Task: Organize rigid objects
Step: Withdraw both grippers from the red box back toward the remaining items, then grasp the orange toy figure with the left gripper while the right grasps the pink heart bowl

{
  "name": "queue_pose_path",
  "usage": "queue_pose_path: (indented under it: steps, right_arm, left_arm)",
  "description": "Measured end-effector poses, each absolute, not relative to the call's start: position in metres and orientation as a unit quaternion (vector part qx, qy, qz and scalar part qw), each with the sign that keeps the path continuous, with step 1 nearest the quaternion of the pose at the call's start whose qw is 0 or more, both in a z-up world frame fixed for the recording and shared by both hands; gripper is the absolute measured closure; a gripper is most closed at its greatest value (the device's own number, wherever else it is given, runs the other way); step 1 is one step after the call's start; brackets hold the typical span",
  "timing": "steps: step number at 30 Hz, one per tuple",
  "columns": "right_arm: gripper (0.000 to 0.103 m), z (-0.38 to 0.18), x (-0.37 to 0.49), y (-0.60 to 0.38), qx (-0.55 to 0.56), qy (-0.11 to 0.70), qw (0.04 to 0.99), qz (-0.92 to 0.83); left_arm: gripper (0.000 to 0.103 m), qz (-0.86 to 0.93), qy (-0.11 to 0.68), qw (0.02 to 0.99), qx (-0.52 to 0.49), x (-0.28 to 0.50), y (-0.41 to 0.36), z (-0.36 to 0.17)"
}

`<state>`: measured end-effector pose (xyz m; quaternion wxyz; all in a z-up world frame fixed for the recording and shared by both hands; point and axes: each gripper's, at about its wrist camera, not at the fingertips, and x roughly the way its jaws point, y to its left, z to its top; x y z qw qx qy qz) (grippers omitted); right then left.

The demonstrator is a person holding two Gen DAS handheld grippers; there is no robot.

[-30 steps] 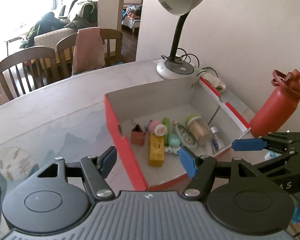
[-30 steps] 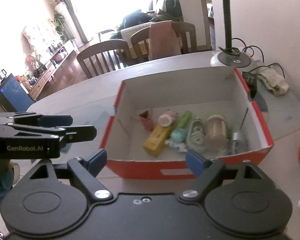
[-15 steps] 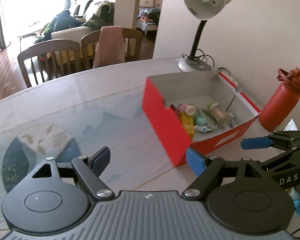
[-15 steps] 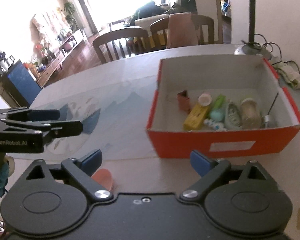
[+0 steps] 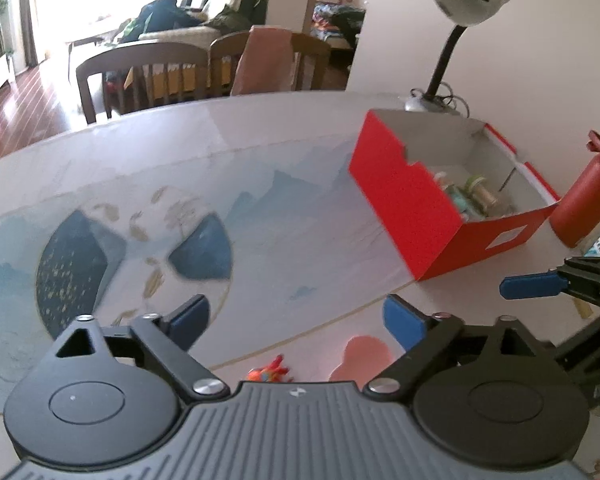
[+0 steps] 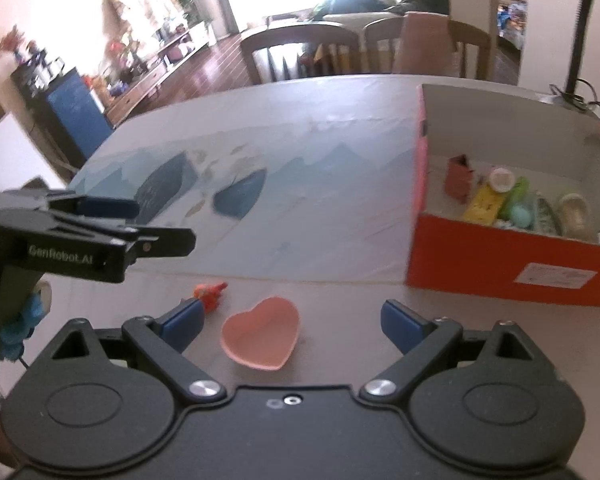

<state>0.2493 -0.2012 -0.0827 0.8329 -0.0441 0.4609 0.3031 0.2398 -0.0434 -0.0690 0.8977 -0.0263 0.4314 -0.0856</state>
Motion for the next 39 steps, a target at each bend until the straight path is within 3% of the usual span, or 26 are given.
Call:
queue_pose_path:
  steps: [20, 39]
  right_arm:
    - [0.021, -0.145, 0.231, -0.144, -0.164, 0.477, 0.796, 0.333]
    - [0.031, -0.161, 0.242, -0.135, -0.176, 0.477, 0.794, 0.333]
  left_arm:
    - [0.0, -0.077, 0.496, 0.864, -0.049, 0.234, -0.015, -0.152]
    - [0.004, -0.084, 0.486, 0.87, -0.012, 0.236, -0.028, -0.167]
